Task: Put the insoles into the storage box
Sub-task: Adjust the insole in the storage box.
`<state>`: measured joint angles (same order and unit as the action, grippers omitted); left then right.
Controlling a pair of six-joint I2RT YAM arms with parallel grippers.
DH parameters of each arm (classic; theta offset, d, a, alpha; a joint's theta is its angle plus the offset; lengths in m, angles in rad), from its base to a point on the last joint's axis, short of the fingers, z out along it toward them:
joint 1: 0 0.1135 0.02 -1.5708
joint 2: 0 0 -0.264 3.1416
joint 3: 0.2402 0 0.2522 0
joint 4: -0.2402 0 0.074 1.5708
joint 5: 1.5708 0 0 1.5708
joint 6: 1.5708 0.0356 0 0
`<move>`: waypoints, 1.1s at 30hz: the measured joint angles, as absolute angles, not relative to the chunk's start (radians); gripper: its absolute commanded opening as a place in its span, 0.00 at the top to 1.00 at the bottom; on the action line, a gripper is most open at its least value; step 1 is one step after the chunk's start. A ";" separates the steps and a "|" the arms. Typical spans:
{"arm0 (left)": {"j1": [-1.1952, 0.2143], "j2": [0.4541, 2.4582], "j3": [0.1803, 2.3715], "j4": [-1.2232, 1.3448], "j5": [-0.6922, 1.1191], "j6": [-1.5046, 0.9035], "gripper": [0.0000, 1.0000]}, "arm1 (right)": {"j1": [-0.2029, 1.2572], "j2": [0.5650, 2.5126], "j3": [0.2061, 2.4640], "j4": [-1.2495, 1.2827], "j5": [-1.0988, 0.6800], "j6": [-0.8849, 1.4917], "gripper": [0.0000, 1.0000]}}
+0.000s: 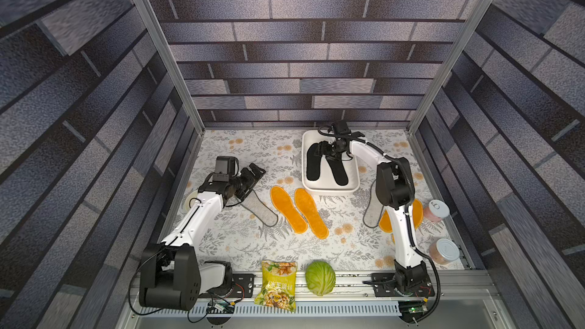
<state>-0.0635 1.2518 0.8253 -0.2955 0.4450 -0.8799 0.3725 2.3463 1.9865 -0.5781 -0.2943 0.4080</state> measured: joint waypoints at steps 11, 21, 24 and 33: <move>-0.064 1.252 0.825 -0.295 0.445 -0.880 0.00 | 0.382 2.349 2.002 -0.618 -0.273 0.394 0.34; -0.064 1.252 0.825 -0.295 0.445 -0.880 0.00 | 0.385 2.373 2.017 -0.629 -0.271 0.379 0.34; -0.064 1.252 0.825 -0.295 0.445 -0.880 0.00 | 0.387 2.373 2.019 -0.633 -0.271 0.375 0.34; -0.064 1.252 0.825 -0.295 0.445 -0.880 0.00 | 0.389 2.404 2.074 -0.683 -0.263 0.360 0.34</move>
